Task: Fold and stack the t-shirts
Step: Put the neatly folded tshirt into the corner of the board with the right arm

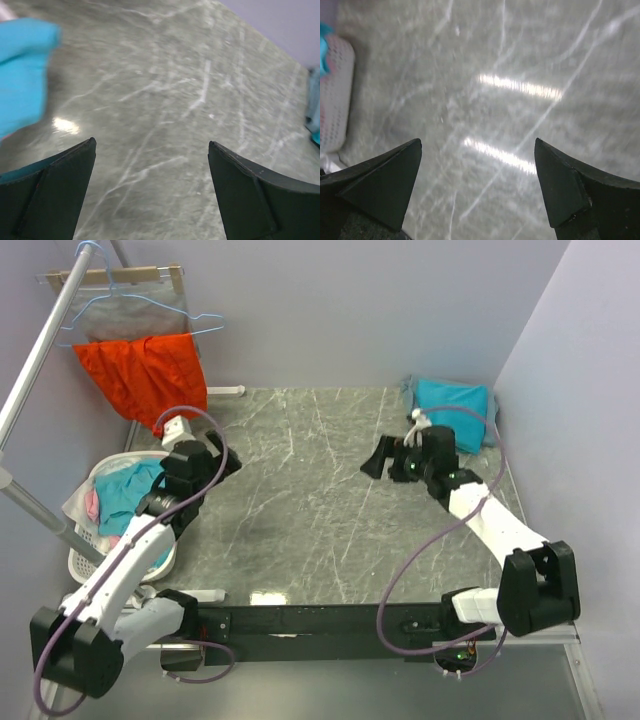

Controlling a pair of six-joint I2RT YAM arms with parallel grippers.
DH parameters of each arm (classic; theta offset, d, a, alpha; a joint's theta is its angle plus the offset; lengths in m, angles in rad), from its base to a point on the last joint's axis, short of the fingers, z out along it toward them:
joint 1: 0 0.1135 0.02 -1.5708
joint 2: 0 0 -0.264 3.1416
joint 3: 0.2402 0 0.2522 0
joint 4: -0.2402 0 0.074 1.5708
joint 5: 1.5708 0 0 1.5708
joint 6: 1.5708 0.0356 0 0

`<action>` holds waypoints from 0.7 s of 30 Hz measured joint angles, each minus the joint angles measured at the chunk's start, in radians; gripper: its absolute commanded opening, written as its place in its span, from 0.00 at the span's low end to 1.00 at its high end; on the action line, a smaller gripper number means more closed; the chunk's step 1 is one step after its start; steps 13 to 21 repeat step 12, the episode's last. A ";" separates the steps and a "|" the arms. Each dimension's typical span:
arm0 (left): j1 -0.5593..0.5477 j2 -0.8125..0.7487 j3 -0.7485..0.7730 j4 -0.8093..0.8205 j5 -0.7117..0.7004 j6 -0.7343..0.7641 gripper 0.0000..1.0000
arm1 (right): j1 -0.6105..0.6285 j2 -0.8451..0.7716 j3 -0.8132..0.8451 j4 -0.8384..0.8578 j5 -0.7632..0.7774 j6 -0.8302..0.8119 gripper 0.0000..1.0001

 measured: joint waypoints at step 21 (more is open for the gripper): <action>0.000 -0.174 -0.089 -0.160 -0.183 -0.089 1.00 | 0.041 -0.066 -0.169 -0.015 0.018 0.034 1.00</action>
